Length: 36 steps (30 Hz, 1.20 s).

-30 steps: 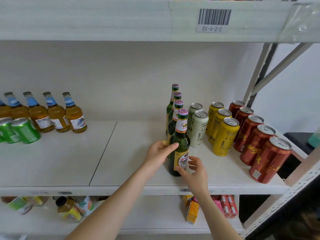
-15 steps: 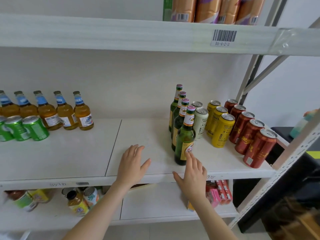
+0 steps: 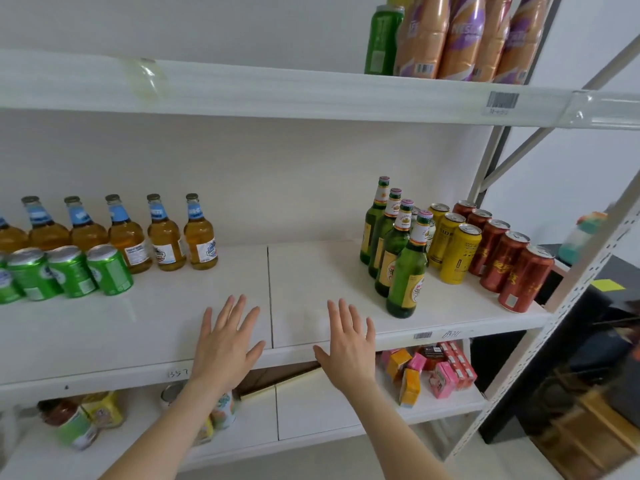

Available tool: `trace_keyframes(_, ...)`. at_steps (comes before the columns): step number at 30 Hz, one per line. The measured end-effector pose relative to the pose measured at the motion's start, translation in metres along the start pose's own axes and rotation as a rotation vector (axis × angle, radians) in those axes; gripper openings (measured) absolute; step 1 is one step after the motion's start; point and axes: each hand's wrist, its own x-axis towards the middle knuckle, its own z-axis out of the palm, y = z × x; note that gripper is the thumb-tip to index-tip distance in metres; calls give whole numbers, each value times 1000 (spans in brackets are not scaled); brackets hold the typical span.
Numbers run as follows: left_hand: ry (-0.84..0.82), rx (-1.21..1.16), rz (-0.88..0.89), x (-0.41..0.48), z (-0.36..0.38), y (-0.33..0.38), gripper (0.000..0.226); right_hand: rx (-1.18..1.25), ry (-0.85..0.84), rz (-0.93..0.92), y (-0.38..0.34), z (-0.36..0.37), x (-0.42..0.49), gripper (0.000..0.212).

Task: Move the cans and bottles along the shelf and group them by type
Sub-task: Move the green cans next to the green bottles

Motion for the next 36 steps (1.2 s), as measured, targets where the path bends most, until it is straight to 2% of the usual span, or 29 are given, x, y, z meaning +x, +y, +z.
trace_keyframes(5,-30,60,-5,-15,-3,-53,68,-1,-3,-5,-61,16,3,87)
trace_keyframes(10,13,50,-27,-25,-5,-101,64,-12,-20,-29,-114,37,21,86)
trace_keyframes(20,2,78,-58,0,14,-224,68,-23,8,-19,-208,84,79,87)
trace_keyframes(26,118,81,-48,1,4,-304,67,-13,-9,-25,-279,98,103,85)
trace_keyframes(36,118,91,-14,22,0,-441,75,41,44,49,-396,121,142,89)
